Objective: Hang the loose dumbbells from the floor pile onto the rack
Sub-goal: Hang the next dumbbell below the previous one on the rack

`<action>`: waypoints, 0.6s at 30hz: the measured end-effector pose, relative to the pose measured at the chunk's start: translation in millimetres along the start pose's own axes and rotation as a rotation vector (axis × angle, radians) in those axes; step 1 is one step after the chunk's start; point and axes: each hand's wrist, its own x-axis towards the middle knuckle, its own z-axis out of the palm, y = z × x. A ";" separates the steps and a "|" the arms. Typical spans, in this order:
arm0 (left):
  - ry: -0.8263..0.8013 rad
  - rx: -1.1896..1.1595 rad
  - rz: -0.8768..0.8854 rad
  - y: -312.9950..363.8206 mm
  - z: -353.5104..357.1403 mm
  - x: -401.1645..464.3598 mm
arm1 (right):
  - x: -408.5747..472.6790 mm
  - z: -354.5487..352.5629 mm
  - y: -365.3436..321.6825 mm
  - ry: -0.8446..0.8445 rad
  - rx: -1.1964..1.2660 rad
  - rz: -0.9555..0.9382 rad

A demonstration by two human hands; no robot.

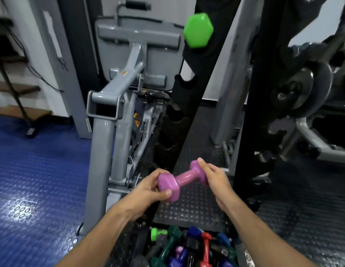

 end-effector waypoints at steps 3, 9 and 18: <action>0.048 -0.015 0.115 35.3 20.2 -4.5 | 4.8 -4.2 -41.3 0.023 -0.002 -0.084; 0.182 0.036 0.290 92.7 53.8 -17.1 | 9.4 -6.5 -117.2 -0.098 0.027 -0.162; 0.511 0.209 0.511 154.4 68.5 -38.2 | 37.3 7.7 -206.0 0.162 -0.145 -0.370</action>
